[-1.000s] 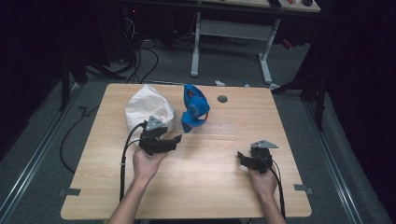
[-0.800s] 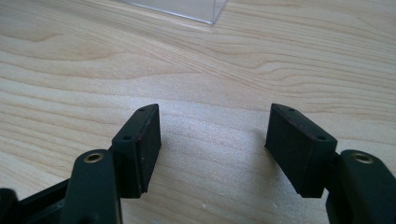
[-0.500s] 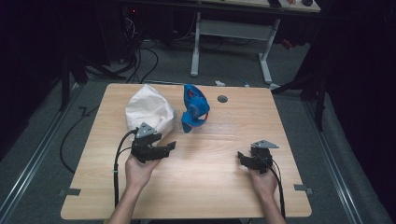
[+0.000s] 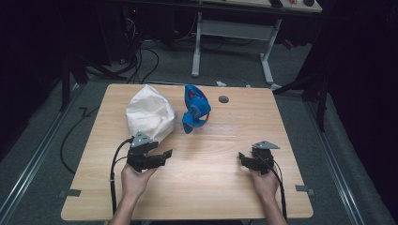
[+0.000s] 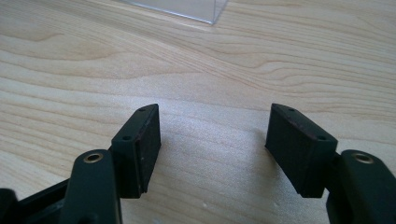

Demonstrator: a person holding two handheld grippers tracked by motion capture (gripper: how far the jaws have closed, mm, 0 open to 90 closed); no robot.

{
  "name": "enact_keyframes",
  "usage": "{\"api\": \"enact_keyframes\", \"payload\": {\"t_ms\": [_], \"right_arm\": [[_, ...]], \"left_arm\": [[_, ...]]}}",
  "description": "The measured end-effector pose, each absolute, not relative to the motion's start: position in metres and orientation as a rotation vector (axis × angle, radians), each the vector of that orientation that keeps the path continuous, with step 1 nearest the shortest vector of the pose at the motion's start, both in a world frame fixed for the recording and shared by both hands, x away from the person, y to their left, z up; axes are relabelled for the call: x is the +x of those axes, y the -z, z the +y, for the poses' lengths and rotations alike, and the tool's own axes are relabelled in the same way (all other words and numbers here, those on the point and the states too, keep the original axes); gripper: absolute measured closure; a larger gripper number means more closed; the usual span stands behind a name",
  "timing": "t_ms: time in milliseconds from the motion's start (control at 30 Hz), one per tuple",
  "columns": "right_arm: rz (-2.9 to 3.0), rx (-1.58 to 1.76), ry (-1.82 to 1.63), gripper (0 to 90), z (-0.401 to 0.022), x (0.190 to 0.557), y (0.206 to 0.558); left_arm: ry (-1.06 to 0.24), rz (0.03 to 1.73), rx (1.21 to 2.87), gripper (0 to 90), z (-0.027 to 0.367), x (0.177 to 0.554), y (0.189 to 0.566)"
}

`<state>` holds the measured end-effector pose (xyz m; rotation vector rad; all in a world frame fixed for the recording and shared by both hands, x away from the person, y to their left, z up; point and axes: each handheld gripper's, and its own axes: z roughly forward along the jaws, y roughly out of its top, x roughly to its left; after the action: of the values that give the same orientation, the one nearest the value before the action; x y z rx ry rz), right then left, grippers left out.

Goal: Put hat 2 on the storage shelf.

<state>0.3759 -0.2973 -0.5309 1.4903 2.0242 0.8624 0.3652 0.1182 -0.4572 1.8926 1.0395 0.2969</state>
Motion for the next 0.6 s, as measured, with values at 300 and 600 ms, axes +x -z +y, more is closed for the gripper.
{"api": "enact_keyframes", "payload": {"t_ms": [300,600], "right_arm": [[2.025,1.49,-0.862,35.5,-0.297,0.376,0.531],[2.025,1.489,-0.862,35.5,-0.297,0.376,0.531]], "left_arm": [[-0.279,1.038,1.9,31.7,0.121,0.357,0.468],[-0.275,1.054,1.906,31.1,0.122,0.353,0.482]]}}
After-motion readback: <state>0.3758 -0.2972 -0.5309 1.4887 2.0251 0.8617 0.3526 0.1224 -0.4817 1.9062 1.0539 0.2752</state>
